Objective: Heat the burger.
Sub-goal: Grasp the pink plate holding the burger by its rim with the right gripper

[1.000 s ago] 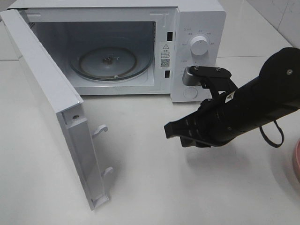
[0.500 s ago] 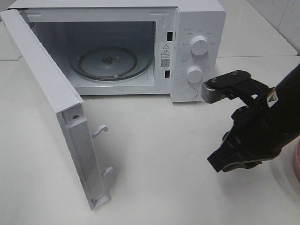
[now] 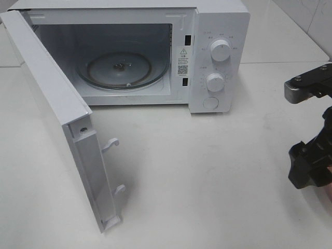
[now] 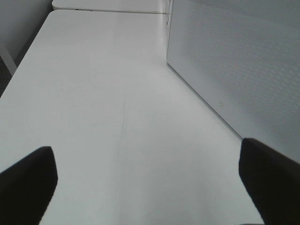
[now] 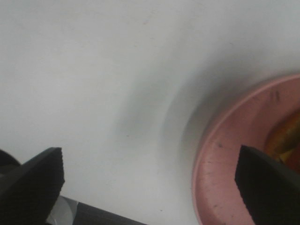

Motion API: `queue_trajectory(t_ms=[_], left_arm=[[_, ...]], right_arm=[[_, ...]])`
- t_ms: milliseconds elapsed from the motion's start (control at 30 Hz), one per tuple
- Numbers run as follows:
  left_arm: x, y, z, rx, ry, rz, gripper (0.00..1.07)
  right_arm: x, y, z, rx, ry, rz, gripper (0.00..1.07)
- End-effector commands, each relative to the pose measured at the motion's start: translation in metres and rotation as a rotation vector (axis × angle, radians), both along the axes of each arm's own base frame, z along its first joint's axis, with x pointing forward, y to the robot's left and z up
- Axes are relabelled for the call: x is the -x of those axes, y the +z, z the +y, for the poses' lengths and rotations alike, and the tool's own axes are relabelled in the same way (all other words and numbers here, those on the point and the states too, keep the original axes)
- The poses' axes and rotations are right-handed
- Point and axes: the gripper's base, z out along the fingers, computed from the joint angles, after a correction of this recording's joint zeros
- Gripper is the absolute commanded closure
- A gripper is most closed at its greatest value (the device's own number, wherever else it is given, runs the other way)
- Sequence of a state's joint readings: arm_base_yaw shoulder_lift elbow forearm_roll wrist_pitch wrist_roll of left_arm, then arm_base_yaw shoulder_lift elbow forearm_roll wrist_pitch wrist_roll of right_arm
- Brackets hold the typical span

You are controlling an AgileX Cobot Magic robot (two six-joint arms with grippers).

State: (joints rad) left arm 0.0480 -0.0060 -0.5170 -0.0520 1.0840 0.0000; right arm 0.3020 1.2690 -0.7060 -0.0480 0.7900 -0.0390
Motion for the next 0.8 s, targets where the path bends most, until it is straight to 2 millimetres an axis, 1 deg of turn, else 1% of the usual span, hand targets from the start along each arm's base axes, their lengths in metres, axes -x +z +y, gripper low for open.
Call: queue_trajectory(t_ms=[33, 67, 100, 233, 400, 433, 500, 533, 567, 633, 667, 700, 767, 800], left_arm=[[0.002, 0.001, -0.001, 0.006, -0.005, -0.033, 0.09], [0.002, 0.001, -0.001, 0.006, -0.005, -0.033, 0.09], [0.002, 0.001, -0.001, 0.006, -0.005, -0.033, 0.09], [0.002, 0.001, -0.001, 0.006, -0.005, -0.033, 0.09], [0.002, 0.001, -0.001, 0.006, -0.005, -0.033, 0.09], [0.002, 0.001, -0.001, 0.006, -0.005, -0.033, 0.09], [0.002, 0.001, -0.001, 0.006, -0.005, -0.033, 0.09], [0.002, 0.001, -0.001, 0.006, -0.005, -0.033, 0.09], [0.002, 0.001, -0.001, 0.006, -0.005, -0.033, 0.09], [0.002, 0.001, -0.001, 0.006, -0.005, -0.033, 0.09], [0.002, 0.001, -0.001, 0.006, -0.005, -0.033, 0.09], [0.002, 0.001, -0.001, 0.006, -0.005, -0.033, 0.09], [0.002, 0.001, -0.001, 0.006, -0.005, -0.033, 0.09], [0.002, 0.001, -0.001, 0.006, -0.005, -0.033, 0.09]], right_arm=[[-0.002, 0.0, -0.009, 0.053, -0.069, -0.01, 0.09], [-0.004, -0.001, -0.015, 0.088, -0.118, -0.017, 0.09], [-0.004, -0.001, -0.015, 0.088, -0.118, -0.017, 0.09], [-0.01, -0.006, -0.025, 0.118, -0.194, -0.013, 0.11], [-0.013, -0.013, -0.029, 0.12, -0.218, 0.017, 0.12], [-0.015, -0.018, -0.028, 0.121, -0.219, 0.036, 0.13], [-0.016, -0.021, -0.028, 0.125, -0.218, 0.047, 0.13], [-0.018, -0.028, -0.027, 0.129, -0.215, 0.064, 0.14], [-0.018, -0.028, -0.027, 0.129, -0.215, 0.064, 0.14], [-0.021, -0.039, -0.027, 0.138, -0.212, 0.092, 0.14], [-0.021, -0.039, -0.027, 0.138, -0.212, 0.092, 0.14], [-0.022, -0.047, -0.031, 0.141, -0.235, 0.113, 0.15], [-0.023, -0.05, -0.033, 0.141, -0.249, 0.119, 0.15], [-0.023, -0.056, -0.036, 0.139, -0.267, 0.134, 0.16]])
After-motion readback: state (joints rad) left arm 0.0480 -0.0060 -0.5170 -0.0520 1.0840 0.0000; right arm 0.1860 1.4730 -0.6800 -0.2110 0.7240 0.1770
